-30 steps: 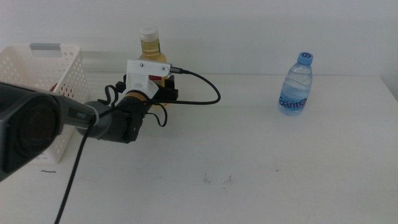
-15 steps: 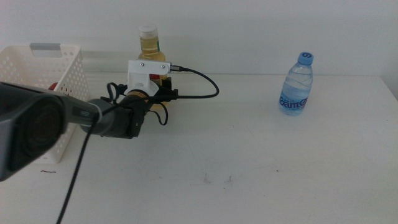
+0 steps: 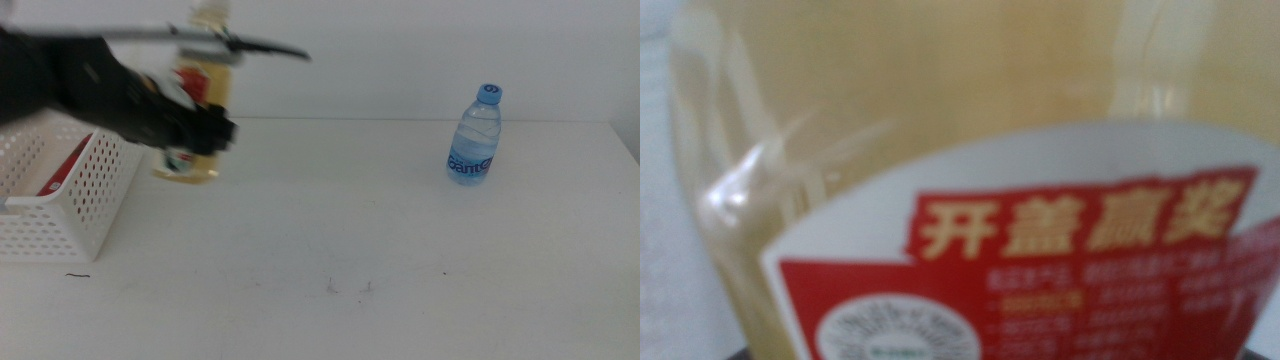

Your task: Use arms to grab the bottles and put them into the dustbin to the left of the table.

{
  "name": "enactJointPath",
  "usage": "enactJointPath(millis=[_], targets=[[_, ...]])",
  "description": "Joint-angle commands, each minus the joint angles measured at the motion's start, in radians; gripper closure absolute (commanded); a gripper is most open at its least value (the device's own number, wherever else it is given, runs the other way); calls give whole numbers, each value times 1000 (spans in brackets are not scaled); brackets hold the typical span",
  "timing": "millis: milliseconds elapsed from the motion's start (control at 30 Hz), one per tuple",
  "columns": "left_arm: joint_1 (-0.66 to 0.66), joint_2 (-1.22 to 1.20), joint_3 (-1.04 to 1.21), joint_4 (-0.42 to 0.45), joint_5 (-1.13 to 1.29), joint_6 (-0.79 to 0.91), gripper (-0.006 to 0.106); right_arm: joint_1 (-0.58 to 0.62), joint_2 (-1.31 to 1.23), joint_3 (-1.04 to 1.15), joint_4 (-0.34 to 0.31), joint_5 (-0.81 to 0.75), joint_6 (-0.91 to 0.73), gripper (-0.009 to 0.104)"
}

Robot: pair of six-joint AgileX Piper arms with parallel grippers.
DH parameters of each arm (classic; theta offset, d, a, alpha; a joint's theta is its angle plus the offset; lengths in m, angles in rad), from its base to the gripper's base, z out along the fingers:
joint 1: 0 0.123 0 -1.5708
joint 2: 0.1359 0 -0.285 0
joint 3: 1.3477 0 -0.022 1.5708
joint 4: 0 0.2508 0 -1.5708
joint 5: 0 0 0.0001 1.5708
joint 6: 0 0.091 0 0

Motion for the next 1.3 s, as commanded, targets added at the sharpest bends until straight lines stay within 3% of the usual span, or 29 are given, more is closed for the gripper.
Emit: enactJointPath(millis=[0, 133, 200, 267, 400, 1033, 1167, 1267], targets=[[82, -43, -123, -37, 207, 81, 102, -9, -4, 4, -10, -12, -3, 4], [253, -4, -366, -64, 537, 198, 102, -9, -4, 4, -10, -12, -3, 4], [336, 33, -473, -29, 656, 217, 102, -9, -4, 4, -10, -12, -3, 4], [429, 104, -608, 26, 694, 217, 102, -9, -4, 4, -10, -12, -3, 4], [498, 165, -640, 45, 694, 258, 102, -9, -4, 4, -10, -12, -3, 4], [527, 407, -596, 60, 694, 327, 102, -9, -4, 4, -10, -12, -3, 4], [527, 443, -596, 63, 694, 346, 94, -9, -4, 4, -10, -12, -3, 4], [527, 458, -596, 65, 694, 359, 81, -9, -4, 4, -10, -12, -3, 4]])
